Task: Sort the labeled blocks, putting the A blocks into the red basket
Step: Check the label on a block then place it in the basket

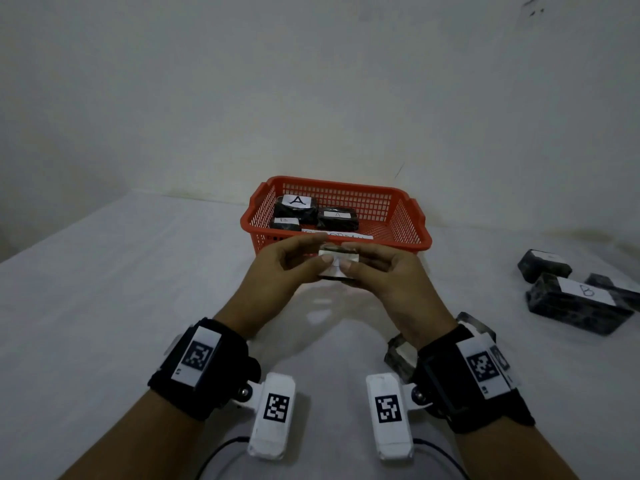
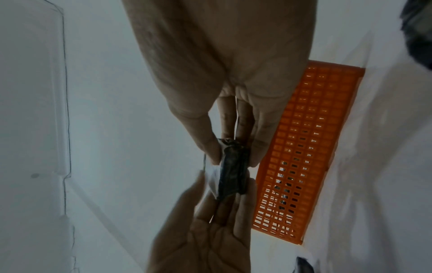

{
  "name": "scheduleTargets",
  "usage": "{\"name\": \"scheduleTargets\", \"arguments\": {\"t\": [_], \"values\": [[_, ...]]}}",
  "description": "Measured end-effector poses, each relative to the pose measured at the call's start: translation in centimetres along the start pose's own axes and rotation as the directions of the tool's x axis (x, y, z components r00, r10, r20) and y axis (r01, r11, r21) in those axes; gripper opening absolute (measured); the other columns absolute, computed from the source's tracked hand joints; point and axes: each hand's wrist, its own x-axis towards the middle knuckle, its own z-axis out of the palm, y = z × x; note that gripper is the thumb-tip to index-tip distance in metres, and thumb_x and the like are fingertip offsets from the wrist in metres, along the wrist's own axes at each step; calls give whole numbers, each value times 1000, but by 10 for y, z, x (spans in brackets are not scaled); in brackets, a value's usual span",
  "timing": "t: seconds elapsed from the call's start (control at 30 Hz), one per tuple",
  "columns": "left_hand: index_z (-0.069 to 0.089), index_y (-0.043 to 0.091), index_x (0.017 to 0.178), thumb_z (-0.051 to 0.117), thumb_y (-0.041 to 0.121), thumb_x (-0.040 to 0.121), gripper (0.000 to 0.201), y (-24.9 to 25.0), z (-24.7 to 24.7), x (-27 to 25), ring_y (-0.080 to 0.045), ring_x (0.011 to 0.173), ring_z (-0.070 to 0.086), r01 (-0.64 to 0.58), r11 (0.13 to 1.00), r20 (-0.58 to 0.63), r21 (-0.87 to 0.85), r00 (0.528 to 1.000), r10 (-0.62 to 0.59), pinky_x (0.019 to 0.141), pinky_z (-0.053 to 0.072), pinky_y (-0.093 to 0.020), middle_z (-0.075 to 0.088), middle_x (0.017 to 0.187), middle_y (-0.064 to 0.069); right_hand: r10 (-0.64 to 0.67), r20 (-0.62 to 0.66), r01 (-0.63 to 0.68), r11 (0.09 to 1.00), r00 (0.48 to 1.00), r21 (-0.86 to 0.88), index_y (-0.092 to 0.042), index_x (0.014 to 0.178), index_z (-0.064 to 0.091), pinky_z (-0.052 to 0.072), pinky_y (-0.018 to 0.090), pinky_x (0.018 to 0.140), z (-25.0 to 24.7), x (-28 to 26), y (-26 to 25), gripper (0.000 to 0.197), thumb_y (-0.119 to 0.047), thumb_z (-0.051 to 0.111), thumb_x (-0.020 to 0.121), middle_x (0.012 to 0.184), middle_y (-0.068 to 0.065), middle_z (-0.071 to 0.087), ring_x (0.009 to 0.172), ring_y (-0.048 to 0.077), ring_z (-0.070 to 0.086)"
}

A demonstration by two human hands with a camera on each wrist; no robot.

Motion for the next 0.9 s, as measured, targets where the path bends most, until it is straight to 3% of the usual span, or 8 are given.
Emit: {"name": "scheduleTargets", "arguments": {"t": [0.17, 0.3, 0.5, 0.67, 0.8, 0.9], "values": [[73, 32, 111, 72, 15, 92, 25, -2, 0, -1, -1, 97, 75, -27, 999, -54, 26, 998, 29, 75, 57, -13, 79, 103, 17, -6, -12, 6, 999, 1000, -36, -15, 122, 76, 62, 41, 96, 3, -1, 0, 29, -13, 76, 93, 116, 1, 79, 109, 17, 76], [73, 31, 114, 73, 15, 92, 27, -2, 1, -2, -4, 100, 75, -22, 1000, -40, 13, 999, 23, 81, 59, -18, 79, 107, 13, -48, -36, 45, 997, 998, -61, -14, 120, 77, 62, 40, 96, 2, -1, 0, 29, -12, 77, 92, 113, 1, 80, 107, 16, 76], [71, 18, 124, 74, 13, 90, 35, 0, -4, -1, -13, 108, 74, -36, 999, -66, 15, 997, 37, 95, 59, -34, 77, 116, 3, -51, -16, 50, 996, 999, -73, -13, 120, 75, 62, 39, 97, 2, -1, 2, 34, -11, 82, 87, 111, 0, 81, 105, 13, 77], [72, 14, 122, 78, 5, 86, 38, -1, -6, -2, -8, 104, 74, -61, 996, -75, 61, 995, 66, 92, 59, -24, 78, 111, 3, -47, -3, 47, 993, 999, -106, -14, 120, 76, 60, 37, 99, 1, 0, 5, 38, -14, 85, 83, 113, -1, 80, 108, 12, 75], [70, 12, 120, 74, -5, 85, 39, -1, -5, -3, -1, 104, 72, -86, 994, -56, 70, 994, 90, 82, 55, -11, 76, 110, 8, 45, 73, -48, 998, 996, 38, -11, 124, 72, 62, 42, 96, 1, 2, 5, 36, -17, 79, 89, 119, 7, 78, 113, 24, 75], [69, 15, 119, 74, -5, 85, 40, 0, -4, -4, -4, 109, 71, -88, 995, -42, 57, 995, 90, 90, 57, -18, 75, 114, 6, 58, 71, -61, 997, 996, 54, -9, 122, 73, 62, 43, 95, 1, 1, 5, 29, -18, 72, 95, 116, 8, 79, 108, 25, 77]]}}
